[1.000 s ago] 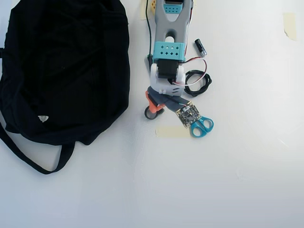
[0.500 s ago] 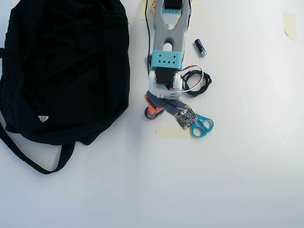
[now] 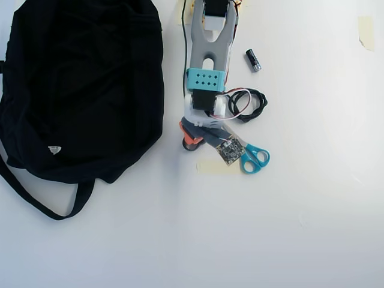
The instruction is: Put the bike light into the black bag
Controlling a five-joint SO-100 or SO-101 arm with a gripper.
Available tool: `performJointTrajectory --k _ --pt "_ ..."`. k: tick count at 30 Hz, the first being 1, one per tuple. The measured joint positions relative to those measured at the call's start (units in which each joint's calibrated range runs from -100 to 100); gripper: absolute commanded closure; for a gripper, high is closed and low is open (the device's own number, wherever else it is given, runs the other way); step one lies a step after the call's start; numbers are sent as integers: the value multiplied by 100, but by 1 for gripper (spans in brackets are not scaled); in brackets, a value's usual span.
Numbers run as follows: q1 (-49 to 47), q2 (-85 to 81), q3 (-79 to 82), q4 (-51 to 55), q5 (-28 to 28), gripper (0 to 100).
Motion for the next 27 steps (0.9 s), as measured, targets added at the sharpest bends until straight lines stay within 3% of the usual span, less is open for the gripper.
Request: performJointTrajectory --k 6,27 --pt "0 0 0 -34 0 98" --pt "51 0 0 -103 0 98"
